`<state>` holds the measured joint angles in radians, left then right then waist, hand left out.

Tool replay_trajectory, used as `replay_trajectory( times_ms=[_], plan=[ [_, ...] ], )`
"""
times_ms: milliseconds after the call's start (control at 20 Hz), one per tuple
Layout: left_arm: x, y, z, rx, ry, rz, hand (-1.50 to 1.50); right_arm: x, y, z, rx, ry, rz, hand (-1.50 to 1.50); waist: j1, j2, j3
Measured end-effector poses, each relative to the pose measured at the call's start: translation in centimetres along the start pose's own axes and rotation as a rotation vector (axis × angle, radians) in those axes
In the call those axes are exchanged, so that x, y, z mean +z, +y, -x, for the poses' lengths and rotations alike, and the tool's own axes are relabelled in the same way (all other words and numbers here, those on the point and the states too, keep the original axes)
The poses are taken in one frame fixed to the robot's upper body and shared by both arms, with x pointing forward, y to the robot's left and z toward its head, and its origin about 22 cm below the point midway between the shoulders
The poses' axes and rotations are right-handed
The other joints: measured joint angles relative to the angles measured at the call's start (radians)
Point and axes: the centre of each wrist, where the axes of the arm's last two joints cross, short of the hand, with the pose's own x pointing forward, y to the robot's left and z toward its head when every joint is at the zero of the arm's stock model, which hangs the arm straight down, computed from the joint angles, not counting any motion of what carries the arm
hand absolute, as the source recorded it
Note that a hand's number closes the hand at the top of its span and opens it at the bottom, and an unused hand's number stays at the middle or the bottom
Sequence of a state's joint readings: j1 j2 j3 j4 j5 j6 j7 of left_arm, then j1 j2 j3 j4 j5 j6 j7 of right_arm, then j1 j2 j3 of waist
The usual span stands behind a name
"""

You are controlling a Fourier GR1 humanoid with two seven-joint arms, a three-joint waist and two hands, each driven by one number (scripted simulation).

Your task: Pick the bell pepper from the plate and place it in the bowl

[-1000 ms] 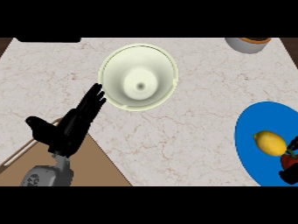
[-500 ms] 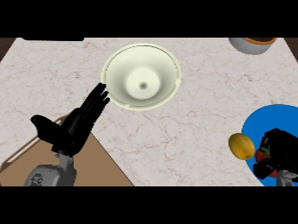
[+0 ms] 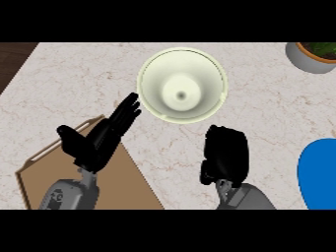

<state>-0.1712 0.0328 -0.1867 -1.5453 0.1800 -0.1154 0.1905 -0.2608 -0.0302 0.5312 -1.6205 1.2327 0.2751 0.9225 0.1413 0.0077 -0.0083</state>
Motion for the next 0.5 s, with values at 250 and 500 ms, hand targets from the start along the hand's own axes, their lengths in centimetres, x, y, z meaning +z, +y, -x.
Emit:
replay_trajectory(
  times_ms=[250, 500],
  plan=[
    [-0.4, 0.0, -0.2, -0.002, 0.002, 0.008, 0.0, 2.3, -2.7, -4.6, -0.044, -0.121, 0.131, 1.5, -0.001, -0.005, 0.003],
    [-0.5, -0.2, -0.1, 0.001, 0.01, -0.001, 0.0, 3.7, -5.6, -7.4, -0.076, -0.191, 0.277, 1.5, -0.012, -0.013, 0.003]
  ],
)
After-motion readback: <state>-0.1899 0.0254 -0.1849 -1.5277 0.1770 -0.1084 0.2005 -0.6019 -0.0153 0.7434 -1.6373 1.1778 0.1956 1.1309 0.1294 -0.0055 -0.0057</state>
